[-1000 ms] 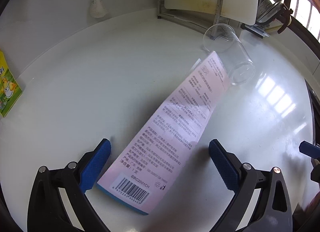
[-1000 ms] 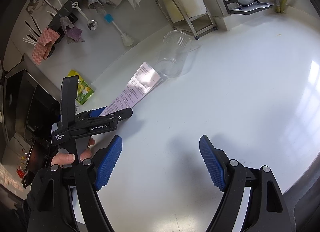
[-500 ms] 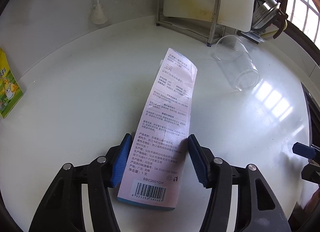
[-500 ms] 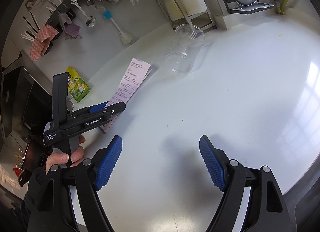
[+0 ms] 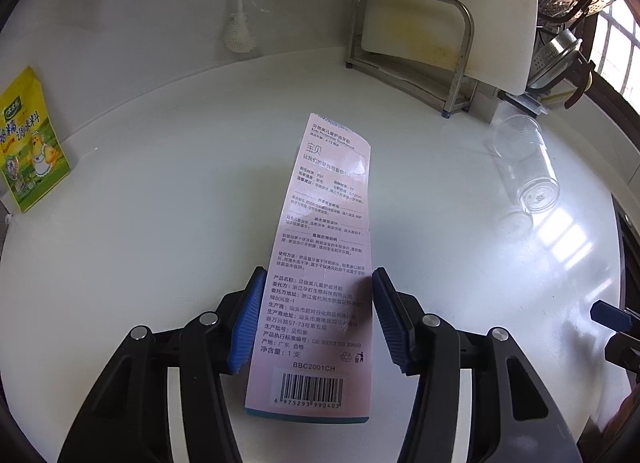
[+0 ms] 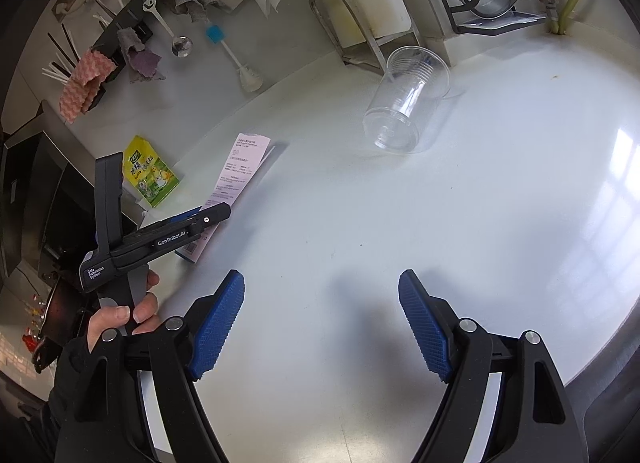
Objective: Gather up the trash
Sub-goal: 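Grasp the clear plastic cup with the right gripper while the left gripper holds the receipt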
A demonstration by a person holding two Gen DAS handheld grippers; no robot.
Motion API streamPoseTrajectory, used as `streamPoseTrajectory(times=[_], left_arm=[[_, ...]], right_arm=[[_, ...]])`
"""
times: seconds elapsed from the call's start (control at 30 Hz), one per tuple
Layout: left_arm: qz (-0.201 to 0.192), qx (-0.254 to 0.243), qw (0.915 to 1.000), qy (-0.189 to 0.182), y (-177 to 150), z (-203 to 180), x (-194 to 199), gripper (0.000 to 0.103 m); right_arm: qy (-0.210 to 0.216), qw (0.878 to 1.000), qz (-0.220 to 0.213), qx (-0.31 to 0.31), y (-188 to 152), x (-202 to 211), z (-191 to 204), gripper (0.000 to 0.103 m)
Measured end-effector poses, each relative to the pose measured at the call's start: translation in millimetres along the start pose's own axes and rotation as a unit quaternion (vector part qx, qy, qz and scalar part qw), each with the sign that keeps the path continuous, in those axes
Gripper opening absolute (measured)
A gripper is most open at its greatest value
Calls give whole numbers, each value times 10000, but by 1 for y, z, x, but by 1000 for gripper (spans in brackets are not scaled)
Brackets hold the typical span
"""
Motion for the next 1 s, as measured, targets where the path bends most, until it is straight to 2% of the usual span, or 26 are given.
streamPoseTrajectory(times=[0.33,0.7,0.8,0.9,1.0], left_arm=[[-289,155,9989,320,6,17,11,52],[-454,293,9971,531,10,33,19,52],[-465,312,9972,490,10,33,19,52],[-463,319,9974,455,10,33,19,52],[-464,316,9975,430,10,31,19,52]], right_arm=[[-389,9992,-13,26,8,-7,1,76],[-1201,9914,-377,346,54,-5,15,76],[-1328,9887,-667,173,63,13,3,76],[-1444,9834,-1043,-332,70,40,-28,76],[-1555,9777,-1090,-900,78,53,-65,76]])
Point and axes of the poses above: each gripper's, at about its wrist camera, not at the fingertips, and x roughly against the way its jaws point, z to its left, y to its top, the point moved 10 cm from there along -x, roughly the way its jaws point, and after that the axes turned 15 degrees about z, right-handed, at the moved point
